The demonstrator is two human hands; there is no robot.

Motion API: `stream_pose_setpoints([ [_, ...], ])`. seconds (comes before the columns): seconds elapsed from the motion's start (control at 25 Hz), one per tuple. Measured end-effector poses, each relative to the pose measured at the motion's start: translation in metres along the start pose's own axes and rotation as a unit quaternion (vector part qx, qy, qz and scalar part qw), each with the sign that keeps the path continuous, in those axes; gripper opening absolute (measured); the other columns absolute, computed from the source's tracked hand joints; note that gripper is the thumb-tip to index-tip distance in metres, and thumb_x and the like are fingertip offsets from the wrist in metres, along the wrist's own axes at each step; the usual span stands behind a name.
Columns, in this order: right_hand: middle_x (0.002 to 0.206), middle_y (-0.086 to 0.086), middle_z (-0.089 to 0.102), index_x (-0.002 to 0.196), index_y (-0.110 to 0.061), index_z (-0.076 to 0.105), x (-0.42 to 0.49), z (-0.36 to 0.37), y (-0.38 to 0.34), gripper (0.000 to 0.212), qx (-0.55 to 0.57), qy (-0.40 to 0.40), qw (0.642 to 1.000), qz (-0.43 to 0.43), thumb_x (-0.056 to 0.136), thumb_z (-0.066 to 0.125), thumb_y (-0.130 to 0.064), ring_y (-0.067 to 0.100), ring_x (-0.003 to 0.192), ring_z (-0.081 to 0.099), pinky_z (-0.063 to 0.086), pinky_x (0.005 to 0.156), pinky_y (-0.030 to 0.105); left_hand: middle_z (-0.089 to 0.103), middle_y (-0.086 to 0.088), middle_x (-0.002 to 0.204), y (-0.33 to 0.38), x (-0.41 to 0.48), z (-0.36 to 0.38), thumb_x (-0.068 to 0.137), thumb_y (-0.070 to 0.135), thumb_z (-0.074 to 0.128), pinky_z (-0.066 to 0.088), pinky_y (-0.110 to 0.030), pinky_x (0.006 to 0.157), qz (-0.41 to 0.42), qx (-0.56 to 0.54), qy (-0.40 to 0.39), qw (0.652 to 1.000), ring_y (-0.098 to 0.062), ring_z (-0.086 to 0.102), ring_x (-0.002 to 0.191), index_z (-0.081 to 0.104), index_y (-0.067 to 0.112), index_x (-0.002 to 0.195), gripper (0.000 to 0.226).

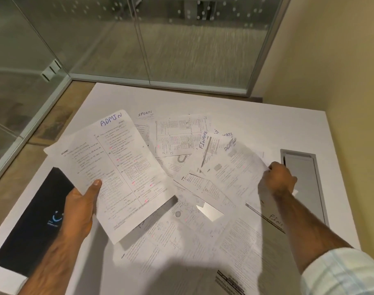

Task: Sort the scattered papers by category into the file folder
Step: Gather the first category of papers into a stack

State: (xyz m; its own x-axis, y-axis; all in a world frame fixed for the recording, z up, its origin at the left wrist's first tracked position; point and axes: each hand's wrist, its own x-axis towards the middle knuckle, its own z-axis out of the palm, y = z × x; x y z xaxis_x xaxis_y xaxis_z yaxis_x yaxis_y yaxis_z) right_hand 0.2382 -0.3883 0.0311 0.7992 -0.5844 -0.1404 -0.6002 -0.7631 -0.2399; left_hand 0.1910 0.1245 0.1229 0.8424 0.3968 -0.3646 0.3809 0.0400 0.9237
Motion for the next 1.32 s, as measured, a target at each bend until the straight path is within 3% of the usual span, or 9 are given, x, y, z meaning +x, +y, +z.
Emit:
stream_pose_setpoints([
  [0.12,0.095,0.013,0.070,0.094,-0.005,0.063,-0.010,-0.053,0.006,0.012,0.197,0.147,0.968,0.056,0.093,0.052,-0.010,0.031,0.079,0.060,0.045,0.070,0.035,0.078,0.016,0.096,0.001,-0.008,0.013,0.099,0.015,0.062,0.054,-0.036,0.078,-0.006,0.001,-0.019,1.000,-0.017,0.071,0.099,0.066,0.035,0.105,0.021],
  [0.28,0.099,0.010,0.071,0.102,-0.009,0.068,-0.036,-0.117,0.028,0.017,0.374,0.224,0.898,0.054,0.092,0.057,-0.018,0.021,0.085,0.059,0.048,0.076,0.032,0.073,0.010,0.111,-0.004,-0.019,0.036,0.100,0.015,0.061,0.055,-0.041,0.087,-0.005,-0.006,-0.055,0.998,-0.016,0.069,0.103,0.064,0.025,0.119,0.022],
  [0.48,0.074,-0.010,0.069,0.087,-0.018,0.068,-0.101,-0.142,0.030,0.011,0.551,0.092,0.827,0.070,0.092,0.067,-0.009,0.008,0.065,0.061,0.054,0.066,0.026,0.076,0.005,0.110,-0.011,-0.041,0.072,0.095,0.018,0.069,0.053,-0.042,0.099,-0.019,0.001,-0.105,0.994,-0.017,0.072,0.102,0.066,0.021,0.126,0.031],
  [0.6,0.089,0.011,0.076,0.098,-0.006,0.068,-0.139,-0.132,0.018,0.004,0.584,-0.037,0.805,0.098,0.094,0.066,-0.006,0.026,0.080,0.072,0.061,0.075,0.039,0.078,-0.004,0.112,-0.013,-0.055,0.090,0.091,0.020,0.075,0.055,-0.051,0.098,-0.056,0.007,-0.154,0.987,-0.026,0.075,0.103,0.070,0.018,0.123,0.032],
  [0.72,0.088,0.011,0.078,0.093,-0.005,0.067,-0.171,-0.110,-0.001,0.002,0.593,-0.116,0.790,0.102,0.094,0.066,-0.004,0.031,0.083,0.075,0.062,0.071,0.041,0.078,-0.007,0.111,-0.009,-0.074,0.104,0.092,0.016,0.074,0.056,-0.052,0.098,-0.055,0.011,-0.178,0.982,-0.027,0.075,0.102,0.070,0.013,0.124,0.032],
  [0.88,0.102,0.016,0.077,0.101,-0.003,0.067,-0.195,-0.087,-0.013,0.007,0.593,-0.183,0.780,0.076,0.095,0.064,-0.005,0.039,0.099,0.073,0.056,0.094,0.058,0.078,-0.010,0.112,0.003,-0.094,0.109,0.094,0.016,0.071,0.056,-0.054,0.096,-0.062,-0.005,-0.204,0.977,-0.031,0.075,0.102,0.070,0.012,0.123,0.030],
  [1.04,0.115,0.008,0.076,0.122,-0.012,0.067,-0.203,-0.092,-0.027,0.030,0.620,-0.266,0.736,0.052,0.095,0.062,0.001,0.028,0.107,0.073,0.055,0.097,0.049,0.076,-0.011,0.118,0.011,-0.103,0.103,0.098,0.021,0.064,0.054,-0.054,0.100,-0.060,-0.034,-0.228,0.971,-0.032,0.073,0.108,0.068,0.012,0.127,0.030],
  [1.2,0.109,0.005,0.078,0.116,-0.015,0.071,-0.204,-0.099,-0.042,0.035,0.598,-0.265,0.756,0.015,0.093,0.059,0.009,0.026,0.103,0.074,0.061,0.085,0.034,0.076,0.001,0.119,0.014,-0.108,0.097,0.097,0.039,0.059,0.053,-0.044,0.103,-0.016,-0.001,-0.240,0.971,-0.021,0.071,0.113,0.068,0.020,0.127,0.037],
  [1.32,0.104,0.003,0.079,0.107,-0.019,0.075,-0.207,-0.097,-0.057,0.033,0.588,-0.217,0.779,-0.013,0.088,0.065,0.007,0.026,0.101,0.075,0.060,0.088,0.039,0.079,0.016,0.097,0.016,-0.105,0.090,0.095,0.018,0.068,0.055,-0.031,0.089,0.052,0.048,-0.202,0.977,-0.007,0.075,0.097,0.073,0.024,0.105,0.013],
])
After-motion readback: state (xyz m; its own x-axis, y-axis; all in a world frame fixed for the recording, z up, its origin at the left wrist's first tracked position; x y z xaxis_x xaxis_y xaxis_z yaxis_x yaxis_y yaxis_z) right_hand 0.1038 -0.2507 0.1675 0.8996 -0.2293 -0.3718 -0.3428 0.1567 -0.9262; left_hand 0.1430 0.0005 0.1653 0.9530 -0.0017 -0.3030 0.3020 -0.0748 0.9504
